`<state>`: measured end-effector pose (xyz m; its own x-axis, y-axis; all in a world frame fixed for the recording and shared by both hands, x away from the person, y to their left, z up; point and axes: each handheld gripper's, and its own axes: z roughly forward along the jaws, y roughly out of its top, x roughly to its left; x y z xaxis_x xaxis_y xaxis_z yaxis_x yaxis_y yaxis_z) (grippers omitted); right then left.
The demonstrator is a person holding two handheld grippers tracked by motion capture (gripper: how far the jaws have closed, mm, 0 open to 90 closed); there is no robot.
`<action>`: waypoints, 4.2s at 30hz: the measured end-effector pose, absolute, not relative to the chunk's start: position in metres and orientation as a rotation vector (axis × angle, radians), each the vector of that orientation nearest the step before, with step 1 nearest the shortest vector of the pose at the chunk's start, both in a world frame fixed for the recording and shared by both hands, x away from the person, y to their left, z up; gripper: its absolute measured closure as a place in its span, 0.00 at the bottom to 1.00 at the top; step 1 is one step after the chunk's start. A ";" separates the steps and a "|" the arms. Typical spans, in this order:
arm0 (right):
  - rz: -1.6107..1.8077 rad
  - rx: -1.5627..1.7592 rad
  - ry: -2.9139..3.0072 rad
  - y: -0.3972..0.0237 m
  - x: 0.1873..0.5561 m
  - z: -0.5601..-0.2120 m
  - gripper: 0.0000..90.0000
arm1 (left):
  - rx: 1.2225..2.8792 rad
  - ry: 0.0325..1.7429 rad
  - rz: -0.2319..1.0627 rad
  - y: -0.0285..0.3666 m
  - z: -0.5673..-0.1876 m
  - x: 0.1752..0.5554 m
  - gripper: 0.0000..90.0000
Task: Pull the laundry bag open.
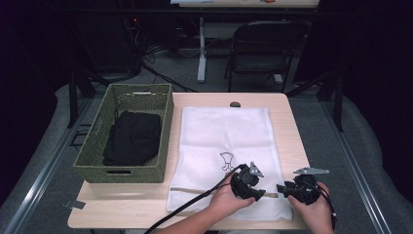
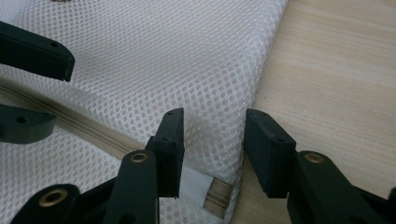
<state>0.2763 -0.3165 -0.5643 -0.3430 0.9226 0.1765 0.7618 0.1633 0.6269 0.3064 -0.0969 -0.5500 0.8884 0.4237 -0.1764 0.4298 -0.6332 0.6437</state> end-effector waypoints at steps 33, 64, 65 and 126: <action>0.839 1.558 2.226 -0.305 0.278 -0.567 0.87 | 2.344 0.590 -0.013 -0.103 -0.554 0.303 0.64; 1.072 1.519 2.162 -0.311 0.268 -0.542 0.98 | 2.353 0.493 -0.101 -0.122 -0.557 0.297 0.70; 1.081 1.505 2.162 -0.310 0.267 -0.540 0.98 | 2.354 0.494 -0.103 -0.123 -0.557 0.297 0.69; 1.097 1.450 2.159 -0.303 0.266 -0.535 0.98 | 2.261 0.555 -0.155 -0.127 -0.561 0.299 0.91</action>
